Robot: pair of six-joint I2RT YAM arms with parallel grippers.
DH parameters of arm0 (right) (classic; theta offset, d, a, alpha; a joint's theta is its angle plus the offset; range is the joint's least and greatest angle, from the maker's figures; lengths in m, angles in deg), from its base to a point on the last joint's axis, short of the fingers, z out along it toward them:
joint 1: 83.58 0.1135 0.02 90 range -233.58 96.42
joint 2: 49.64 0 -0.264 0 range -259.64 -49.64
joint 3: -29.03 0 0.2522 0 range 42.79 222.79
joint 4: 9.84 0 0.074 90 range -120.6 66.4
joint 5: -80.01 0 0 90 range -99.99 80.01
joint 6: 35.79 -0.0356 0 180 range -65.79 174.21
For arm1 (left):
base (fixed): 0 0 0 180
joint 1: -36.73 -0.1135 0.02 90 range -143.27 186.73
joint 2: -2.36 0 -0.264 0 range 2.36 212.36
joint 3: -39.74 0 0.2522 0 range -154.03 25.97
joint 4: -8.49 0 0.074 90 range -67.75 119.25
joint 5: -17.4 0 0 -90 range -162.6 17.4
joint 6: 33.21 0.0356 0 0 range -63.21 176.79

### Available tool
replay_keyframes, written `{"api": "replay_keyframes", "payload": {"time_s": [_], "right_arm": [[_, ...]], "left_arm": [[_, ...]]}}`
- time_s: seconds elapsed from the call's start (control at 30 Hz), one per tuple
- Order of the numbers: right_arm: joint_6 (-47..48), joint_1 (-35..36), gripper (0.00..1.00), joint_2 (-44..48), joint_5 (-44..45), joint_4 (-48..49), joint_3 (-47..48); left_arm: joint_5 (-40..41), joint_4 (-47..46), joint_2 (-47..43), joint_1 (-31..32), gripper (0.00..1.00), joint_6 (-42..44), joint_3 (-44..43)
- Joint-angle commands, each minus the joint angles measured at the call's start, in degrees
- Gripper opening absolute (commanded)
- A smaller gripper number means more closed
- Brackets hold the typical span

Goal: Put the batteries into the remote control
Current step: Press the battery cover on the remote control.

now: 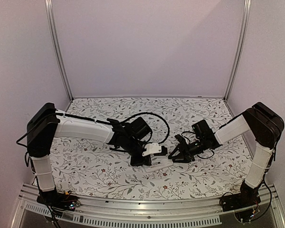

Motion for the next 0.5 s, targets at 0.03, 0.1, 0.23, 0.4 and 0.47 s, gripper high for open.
{"api": "replay_keyframes", "payload": {"time_s": [0.03,0.1,0.23,0.4,0.47], "right_arm": [[-0.4,0.7,0.4,-1.6,0.6,-0.2,0.2],[-0.4,0.7,0.4,-1.6,0.6,-0.2,0.2],[-0.4,0.7,0.39,-1.7,0.5,-0.2,0.2],[-0.4,0.7,0.39,-1.7,0.5,-0.2,0.2],[-0.5,0.6,0.39,-1.7,0.5,-0.2,0.2]], "left_arm": [[-0.8,1.4,2.4,0.8,0.11,0.8,-1.3],[-0.6,1.5,2.9,0.8,0.1,0.8,-1.7],[-0.6,1.6,3.5,0.9,0.1,0.8,-1.8],[-0.2,2.1,4.0,1.4,0.1,1.1,-1.8],[0.3,2.1,4.2,1.7,0.1,1.1,-1.9]]}}
